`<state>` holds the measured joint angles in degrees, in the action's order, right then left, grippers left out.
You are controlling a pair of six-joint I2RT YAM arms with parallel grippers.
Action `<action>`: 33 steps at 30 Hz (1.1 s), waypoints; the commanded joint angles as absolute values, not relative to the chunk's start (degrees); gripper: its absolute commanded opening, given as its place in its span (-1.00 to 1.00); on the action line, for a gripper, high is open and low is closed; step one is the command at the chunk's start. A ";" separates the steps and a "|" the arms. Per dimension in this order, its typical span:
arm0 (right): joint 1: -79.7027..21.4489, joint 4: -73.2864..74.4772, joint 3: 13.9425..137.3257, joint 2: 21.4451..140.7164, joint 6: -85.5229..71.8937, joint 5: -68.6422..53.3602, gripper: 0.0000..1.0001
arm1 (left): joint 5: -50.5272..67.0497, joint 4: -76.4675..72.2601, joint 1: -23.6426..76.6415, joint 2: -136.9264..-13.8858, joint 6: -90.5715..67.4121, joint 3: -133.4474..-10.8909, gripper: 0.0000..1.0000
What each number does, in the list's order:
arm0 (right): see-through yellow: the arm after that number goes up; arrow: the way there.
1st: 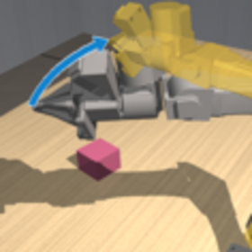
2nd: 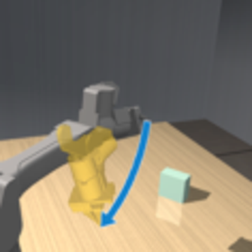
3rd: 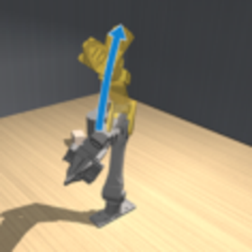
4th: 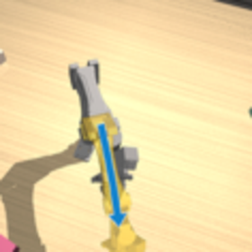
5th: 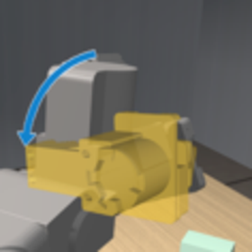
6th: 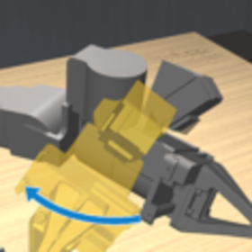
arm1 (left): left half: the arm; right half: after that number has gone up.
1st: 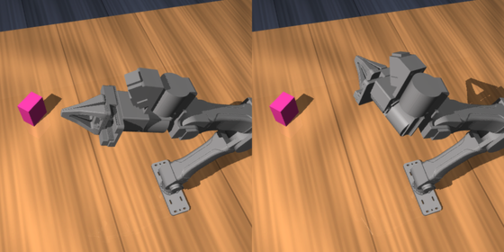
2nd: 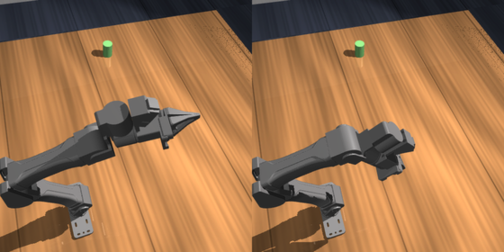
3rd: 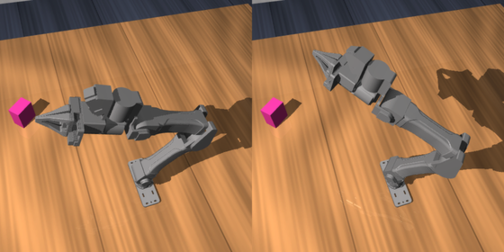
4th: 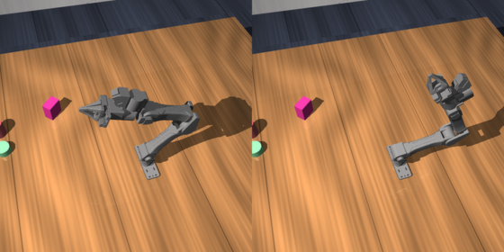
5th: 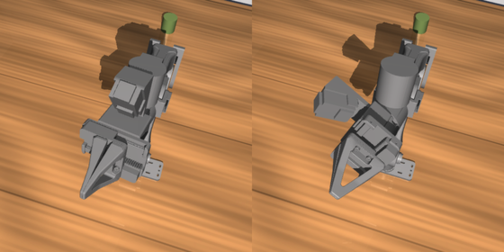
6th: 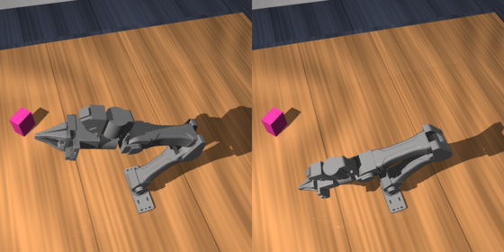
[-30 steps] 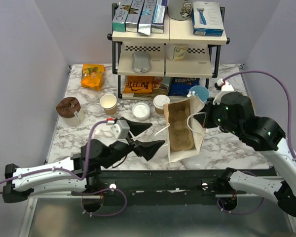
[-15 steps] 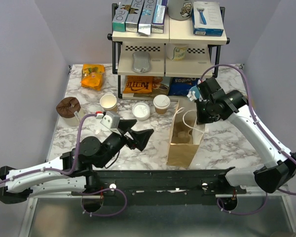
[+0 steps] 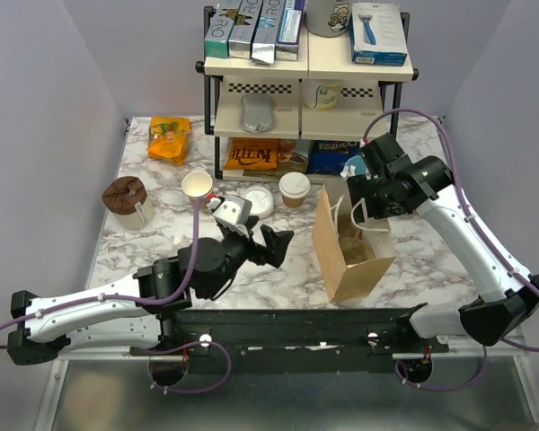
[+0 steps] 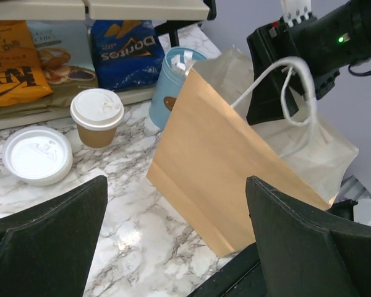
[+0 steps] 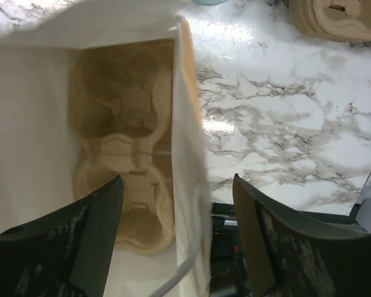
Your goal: Pack the takeout coffee
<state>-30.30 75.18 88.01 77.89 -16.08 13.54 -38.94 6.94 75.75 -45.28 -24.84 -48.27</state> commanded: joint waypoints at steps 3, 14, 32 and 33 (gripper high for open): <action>-30.15 74.90 90.79 73.92 -17.57 17.23 0.84 | -27.80 9.92 65.59 -52.46 -31.63 -54.66 0.98; -30.23 71.19 81.57 65.92 -18.54 12.03 0.97 | -7.91 13.52 61.79 -62.39 -36.03 -65.45 0.98; -30.23 62.32 71.28 63.55 -17.93 11.34 0.26 | -10.99 34.99 63.46 -85.87 -42.97 -84.56 0.98; -30.15 62.23 71.11 63.28 -17.93 11.16 0.03 | -10.38 32.63 63.46 -85.43 -43.24 -83.07 0.98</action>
